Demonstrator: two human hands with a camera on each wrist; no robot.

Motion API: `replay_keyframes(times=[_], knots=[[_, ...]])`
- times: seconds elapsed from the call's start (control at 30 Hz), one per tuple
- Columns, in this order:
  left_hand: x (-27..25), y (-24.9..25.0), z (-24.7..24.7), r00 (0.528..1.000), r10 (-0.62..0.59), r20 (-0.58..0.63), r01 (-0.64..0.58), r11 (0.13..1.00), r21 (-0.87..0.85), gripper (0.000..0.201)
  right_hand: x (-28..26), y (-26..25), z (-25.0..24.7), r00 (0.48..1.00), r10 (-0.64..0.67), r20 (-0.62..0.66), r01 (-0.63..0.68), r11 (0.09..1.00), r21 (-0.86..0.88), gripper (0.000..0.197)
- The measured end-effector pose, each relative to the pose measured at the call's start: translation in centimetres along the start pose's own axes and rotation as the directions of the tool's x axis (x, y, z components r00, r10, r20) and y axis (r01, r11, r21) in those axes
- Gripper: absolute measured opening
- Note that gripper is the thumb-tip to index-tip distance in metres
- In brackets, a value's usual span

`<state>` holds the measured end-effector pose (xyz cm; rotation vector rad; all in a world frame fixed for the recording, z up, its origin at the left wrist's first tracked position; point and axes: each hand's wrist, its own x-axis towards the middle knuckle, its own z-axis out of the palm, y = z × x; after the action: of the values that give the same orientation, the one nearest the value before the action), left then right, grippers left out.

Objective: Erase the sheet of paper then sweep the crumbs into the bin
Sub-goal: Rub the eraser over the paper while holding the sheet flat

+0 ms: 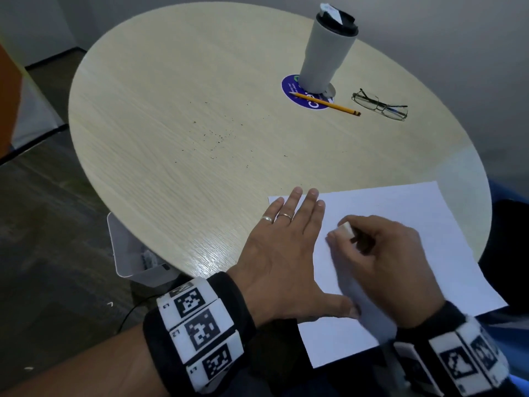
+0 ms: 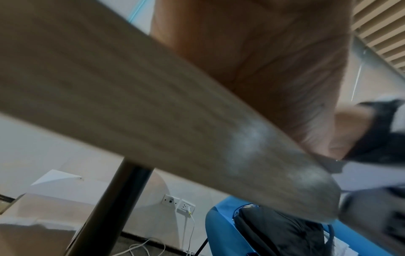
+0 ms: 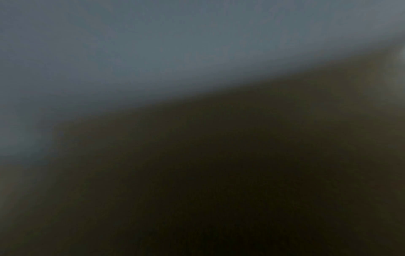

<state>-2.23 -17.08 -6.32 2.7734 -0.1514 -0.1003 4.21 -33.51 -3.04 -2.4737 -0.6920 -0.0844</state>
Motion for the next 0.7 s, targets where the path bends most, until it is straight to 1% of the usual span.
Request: replay_keyframes(times=[0.03,0.1,0.17,0.23,0.3,0.4,0.43,0.47,0.5,0.53,0.6,0.63,0.67,0.7], knots=[[0.0,0.0,0.0,1.0,-0.001,0.014,0.001,1.0,0.008,0.146,0.4,0.7,-0.5,0.999,0.033,-0.003,-0.033,0.999,-0.004,0.032],[0.0,0.1,0.1,1.0,-0.006,0.02,0.006,1.0,0.007,0.148,0.7,1.1,-1.1,0.999,0.044,-0.027,-0.045,0.997,-0.058,0.034],[0.0,0.0,0.0,1.0,-0.007,0.016,0.007,1.0,-0.003,0.146,0.2,0.3,-0.6,1.0,-0.013,-0.013,0.012,0.996,-0.09,0.031],[0.0,-0.1,0.0,1.0,-0.007,0.017,0.007,1.0,0.0,0.144,-0.6,-0.6,0.1,0.998,-0.056,0.028,0.058,0.996,-0.064,0.027],[0.1,-0.2,-0.1,1.0,-0.005,0.031,0.005,1.0,0.003,0.146,-0.3,0.3,-0.3,0.999,-0.004,0.032,0.005,1.0,-0.021,0.028],[0.2,-0.4,-0.2,0.999,-0.001,0.045,0.001,1.0,-0.003,0.149,0.5,2.7,-2.3,0.995,0.096,-0.026,-0.098,0.991,-0.096,0.026],[0.2,-0.6,-0.3,0.999,0.006,0.051,-0.005,1.0,-0.003,0.149,0.6,3.3,-3.0,0.99,0.133,-0.051,-0.136,0.989,-0.062,0.022],[0.2,-0.8,-0.5,0.998,0.012,0.06,-0.012,1.0,-0.001,0.149,0.5,3.8,-3.5,0.982,0.178,-0.063,-0.177,0.984,0.025,0.018],[0.3,-1.2,-0.6,0.997,0.017,0.07,-0.017,1.0,0.005,0.148,0.3,4.2,-3.7,0.971,0.226,-0.073,-0.212,0.963,0.165,0.014],[0.3,-1.5,-0.8,0.997,0.02,0.076,-0.021,1.0,0.011,0.147,0.2,4.8,-3.6,0.957,0.278,-0.087,-0.24,0.92,0.31,0.01],[0.2,-1.6,-1.3,0.996,0.041,0.084,-0.042,0.999,0.02,0.143,-0.1,5.6,-2.8,0.916,0.389,-0.1,-0.274,0.787,0.553,0.008],[0.1,-1.4,-1.4,0.994,0.07,0.086,-0.072,0.997,0.03,0.138,-0.2,5.7,-2.3,0.897,0.429,-0.104,-0.271,0.722,0.636,0.009],[-0.1,-0.9,-1.6,0.989,0.12,0.088,-0.124,0.991,0.045,0.132,-0.3,5.8,-2.0,0.885,0.453,-0.11,-0.266,0.685,0.678,0.01],[-0.4,-0.2,-1.5,0.976,0.196,0.096,-0.202,0.978,0.057,0.122,-0.2,5.5,-1.8,0.885,0.453,-0.111,-0.26,0.677,0.688,0.012]])
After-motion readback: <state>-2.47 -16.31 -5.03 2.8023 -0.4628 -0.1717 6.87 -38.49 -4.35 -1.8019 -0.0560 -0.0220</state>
